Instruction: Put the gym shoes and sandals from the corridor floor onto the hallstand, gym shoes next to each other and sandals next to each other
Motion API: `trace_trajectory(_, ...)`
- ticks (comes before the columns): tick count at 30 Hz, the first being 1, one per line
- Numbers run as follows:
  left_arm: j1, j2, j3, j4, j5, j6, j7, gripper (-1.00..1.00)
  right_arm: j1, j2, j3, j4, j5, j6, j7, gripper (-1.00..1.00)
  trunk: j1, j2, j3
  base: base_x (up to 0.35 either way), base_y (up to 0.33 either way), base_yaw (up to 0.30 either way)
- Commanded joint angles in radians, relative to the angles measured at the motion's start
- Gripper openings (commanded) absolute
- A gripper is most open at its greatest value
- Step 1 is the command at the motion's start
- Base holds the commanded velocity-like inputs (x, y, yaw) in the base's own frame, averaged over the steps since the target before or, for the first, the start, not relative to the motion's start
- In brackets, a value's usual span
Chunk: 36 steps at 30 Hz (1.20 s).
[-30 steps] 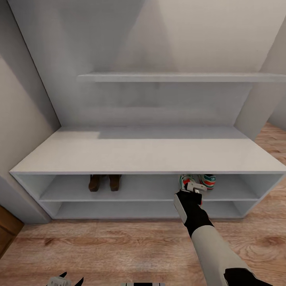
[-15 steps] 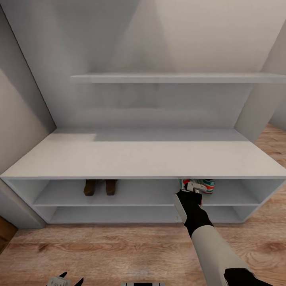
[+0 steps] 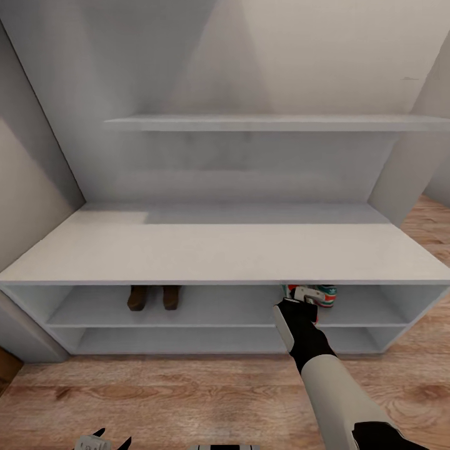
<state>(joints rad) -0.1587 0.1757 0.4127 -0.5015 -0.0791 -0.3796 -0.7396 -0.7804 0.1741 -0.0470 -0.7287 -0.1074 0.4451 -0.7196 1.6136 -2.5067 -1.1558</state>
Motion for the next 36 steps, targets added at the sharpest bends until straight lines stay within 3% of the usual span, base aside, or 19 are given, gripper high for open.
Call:
trace_trajectory(1, -0.001, -0.001, 0.008, 0.0, -0.008, -0.004, -0.006, 1.0, 0.0, 0.0, -0.001, -0.001, -0.006, 0.003, -0.004, -1.0, 0.0, 0.0, -0.001, 0.04, -0.056, 0.0)
trace_trajectory(14, -0.001, -0.001, 0.007, 0.0, -0.008, -0.002, -0.006, 1.0, 0.0, 0.0, -0.001, -0.001, -0.006, 0.003, -0.004, -1.0, 0.0, 0.0, -0.001, 0.004, -0.006, 0.0)
trace_trajectory(25, -0.001, -0.001, 0.006, 0.0, -0.009, -0.002, -0.006, 1.0, 0.0, 0.0, -0.001, -0.001, -0.006, 0.004, -0.004, -1.0, 0.005, -0.003, -0.051, 0.0, 0.0, 0.0)
trace_trajectory(36, -0.001, -0.001, 0.006, 0.0, -0.009, -0.002, -0.006, 1.0, 0.0, 0.0, -0.001, -0.001, -0.006, 0.004, -0.004, -1.0, 0.005, -0.003, -0.055, 0.0, 0.0, 0.0)
